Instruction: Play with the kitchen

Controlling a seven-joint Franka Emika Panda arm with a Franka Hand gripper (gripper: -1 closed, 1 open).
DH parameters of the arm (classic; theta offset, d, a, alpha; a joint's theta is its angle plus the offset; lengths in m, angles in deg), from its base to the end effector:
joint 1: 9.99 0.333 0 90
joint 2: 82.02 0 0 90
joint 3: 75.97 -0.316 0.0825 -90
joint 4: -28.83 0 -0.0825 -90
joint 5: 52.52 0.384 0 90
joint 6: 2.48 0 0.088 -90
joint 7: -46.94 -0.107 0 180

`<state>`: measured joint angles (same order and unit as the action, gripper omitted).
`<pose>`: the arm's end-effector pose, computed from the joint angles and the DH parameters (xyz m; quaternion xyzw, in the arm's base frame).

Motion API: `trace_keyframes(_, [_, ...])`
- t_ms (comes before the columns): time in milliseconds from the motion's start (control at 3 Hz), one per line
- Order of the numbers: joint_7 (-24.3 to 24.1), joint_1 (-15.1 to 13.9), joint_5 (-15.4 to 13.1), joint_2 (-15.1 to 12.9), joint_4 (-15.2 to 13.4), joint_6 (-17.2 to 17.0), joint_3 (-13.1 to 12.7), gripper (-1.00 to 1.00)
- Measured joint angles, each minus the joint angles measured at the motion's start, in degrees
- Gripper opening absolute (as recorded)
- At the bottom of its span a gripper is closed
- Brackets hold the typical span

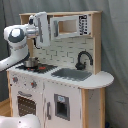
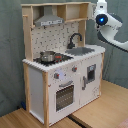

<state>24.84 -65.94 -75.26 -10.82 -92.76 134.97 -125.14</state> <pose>0.3646 0.2233 0.7204 0.6757 -0.0669 0.5004 0.5372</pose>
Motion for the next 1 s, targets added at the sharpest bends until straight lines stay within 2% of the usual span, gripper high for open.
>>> trace_keyframes(333, [0.0,1.1,0.0,0.4,-2.4,5.2,1.5,-1.00])
trace_keyframes(667, [-0.2,3.5,0.1,0.4,-2.6,10.3,1.7,-1.00])
trace_keyframes(1000, [-0.2,3.7,0.1,0.4,-2.6,10.3,1.7,1.00])
